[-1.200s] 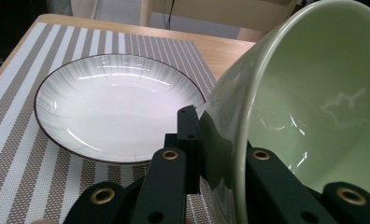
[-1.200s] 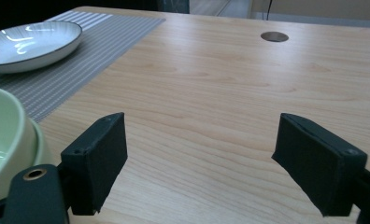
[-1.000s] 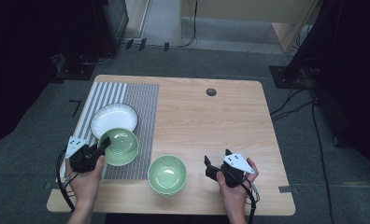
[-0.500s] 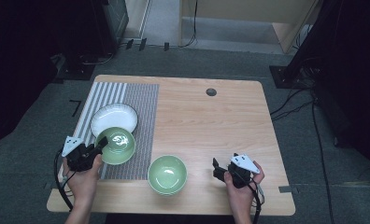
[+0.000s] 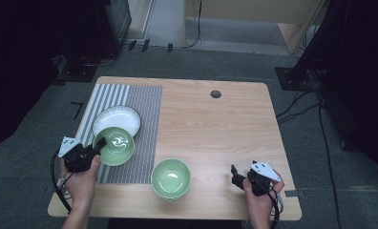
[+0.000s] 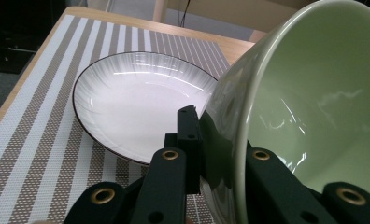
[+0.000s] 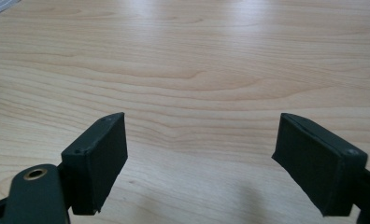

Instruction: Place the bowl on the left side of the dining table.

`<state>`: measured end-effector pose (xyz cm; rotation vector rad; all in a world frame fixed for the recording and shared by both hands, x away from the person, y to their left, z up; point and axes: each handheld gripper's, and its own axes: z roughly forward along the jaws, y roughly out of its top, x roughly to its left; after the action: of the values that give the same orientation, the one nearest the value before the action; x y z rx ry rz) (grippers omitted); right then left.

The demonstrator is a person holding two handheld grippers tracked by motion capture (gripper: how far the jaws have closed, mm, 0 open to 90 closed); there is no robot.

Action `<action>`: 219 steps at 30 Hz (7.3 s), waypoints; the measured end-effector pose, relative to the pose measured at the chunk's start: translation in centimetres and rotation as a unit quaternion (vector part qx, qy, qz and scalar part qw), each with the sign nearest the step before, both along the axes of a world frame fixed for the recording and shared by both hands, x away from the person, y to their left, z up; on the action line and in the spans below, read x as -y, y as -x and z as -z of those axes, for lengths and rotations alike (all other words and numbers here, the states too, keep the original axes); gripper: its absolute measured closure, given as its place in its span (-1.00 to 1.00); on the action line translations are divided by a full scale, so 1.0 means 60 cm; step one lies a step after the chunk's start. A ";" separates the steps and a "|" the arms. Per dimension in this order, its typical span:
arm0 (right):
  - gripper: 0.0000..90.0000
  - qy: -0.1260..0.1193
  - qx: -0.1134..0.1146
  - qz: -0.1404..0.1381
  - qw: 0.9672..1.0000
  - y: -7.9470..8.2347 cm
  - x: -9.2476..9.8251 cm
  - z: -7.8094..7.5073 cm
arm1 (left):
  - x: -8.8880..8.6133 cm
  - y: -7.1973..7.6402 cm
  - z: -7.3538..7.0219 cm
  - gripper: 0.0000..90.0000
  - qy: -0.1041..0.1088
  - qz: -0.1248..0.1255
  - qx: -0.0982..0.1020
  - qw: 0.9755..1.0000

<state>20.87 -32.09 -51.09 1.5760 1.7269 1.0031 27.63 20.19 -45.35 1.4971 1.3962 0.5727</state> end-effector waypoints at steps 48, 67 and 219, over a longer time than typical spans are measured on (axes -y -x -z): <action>-0.64 0.026 -0.082 0.044 0.995 0.034 0.134 0.023 | -0.041 -0.087 -0.006 0.85 0.043 -0.021 -0.041 0.998; -0.67 0.027 -0.084 0.033 0.996 0.043 0.145 0.023 | -0.040 -0.151 0.005 0.85 0.033 -0.034 -0.090 0.995; -0.66 0.027 -0.083 0.032 0.996 0.044 0.145 0.023 | -0.059 -0.090 0.020 -0.79 -0.040 -0.072 0.020 0.996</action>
<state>18.24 -40.76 -52.49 1.7107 1.7853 0.8071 33.01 23.73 -46.54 1.4467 1.4738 0.7522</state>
